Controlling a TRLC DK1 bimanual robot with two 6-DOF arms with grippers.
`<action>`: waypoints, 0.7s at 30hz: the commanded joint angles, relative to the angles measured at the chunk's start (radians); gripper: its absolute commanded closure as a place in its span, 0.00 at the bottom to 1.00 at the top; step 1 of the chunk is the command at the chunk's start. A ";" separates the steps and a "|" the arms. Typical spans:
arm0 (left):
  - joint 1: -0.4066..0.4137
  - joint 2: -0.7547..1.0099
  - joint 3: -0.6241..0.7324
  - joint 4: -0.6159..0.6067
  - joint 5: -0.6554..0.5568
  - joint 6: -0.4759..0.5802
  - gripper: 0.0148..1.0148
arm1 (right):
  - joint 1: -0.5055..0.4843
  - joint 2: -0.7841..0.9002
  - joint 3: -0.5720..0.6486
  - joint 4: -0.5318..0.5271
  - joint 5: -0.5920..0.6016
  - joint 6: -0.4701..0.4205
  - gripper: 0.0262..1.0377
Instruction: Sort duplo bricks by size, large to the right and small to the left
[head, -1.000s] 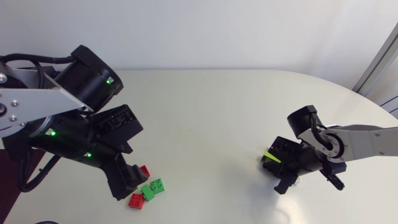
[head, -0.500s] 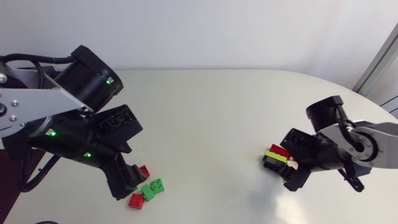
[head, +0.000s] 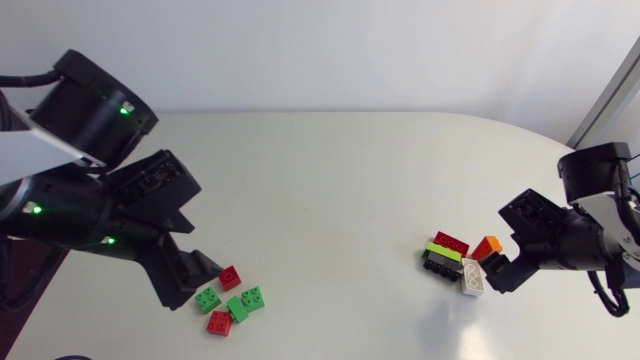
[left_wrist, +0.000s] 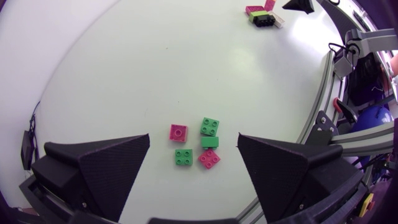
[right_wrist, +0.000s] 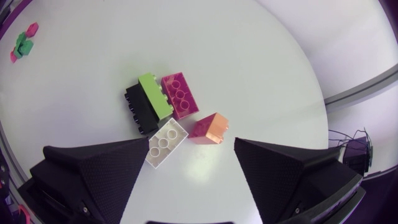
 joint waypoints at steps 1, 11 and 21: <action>0.042 -0.045 -0.048 0.008 -0.010 -0.035 0.03 | -0.003 -0.045 -0.023 -0.025 -0.003 0.070 0.04; 0.185 -0.220 -0.154 0.113 -0.084 -0.075 0.03 | 0.029 -0.232 -0.048 0.013 0.052 0.173 0.04; 0.282 -0.323 -0.214 0.162 -0.165 -0.144 0.03 | 0.043 -0.333 -0.071 0.030 0.217 0.205 0.04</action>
